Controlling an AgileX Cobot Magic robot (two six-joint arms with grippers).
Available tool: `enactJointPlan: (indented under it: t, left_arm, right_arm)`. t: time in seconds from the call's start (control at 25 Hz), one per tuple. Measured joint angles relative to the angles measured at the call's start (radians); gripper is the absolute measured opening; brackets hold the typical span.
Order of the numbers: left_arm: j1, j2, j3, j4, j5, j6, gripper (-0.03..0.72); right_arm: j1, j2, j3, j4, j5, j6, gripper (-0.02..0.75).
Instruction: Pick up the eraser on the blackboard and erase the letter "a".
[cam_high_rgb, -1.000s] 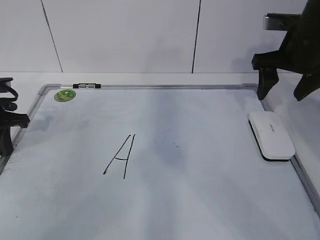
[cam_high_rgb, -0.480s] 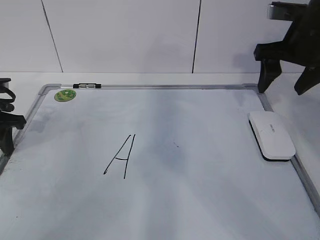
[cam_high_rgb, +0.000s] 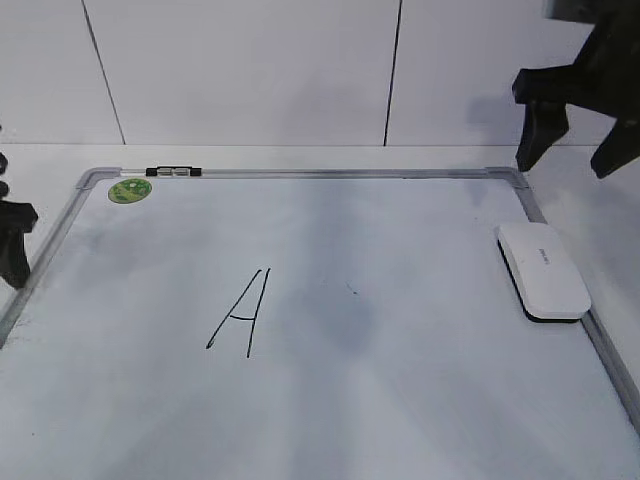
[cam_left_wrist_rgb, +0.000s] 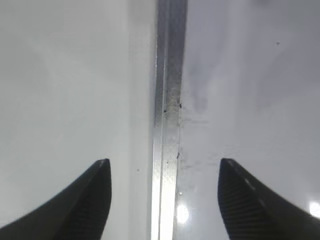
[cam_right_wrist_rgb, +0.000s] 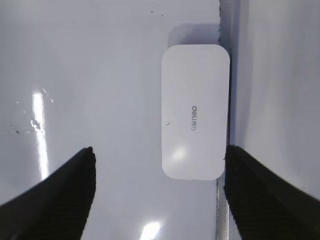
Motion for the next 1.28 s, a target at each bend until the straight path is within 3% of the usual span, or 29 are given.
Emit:
enactJointPlan:
  t: [0.4,0.96,1.28]
  left_arm:
    - [0.0,-0.318,0.0,-0.004,0.091,0.0,0.526]
    - [-0.002,-0.699,0.002,-0.004,0.305,0.0,0.528]
    - [-0.085,-0.894,0.004,-0.001,0.317,-0.027,0.529]
  right_arm:
    - [0.0,-0.195,0.0,0.01,0.01,0.0,0.632]
    - [0.0,-0.477,0.005,0.126,0.025,0.0,0.623]
    - [0.0,-0.693,0.155,0.169,0.031,-0.002,0.622]
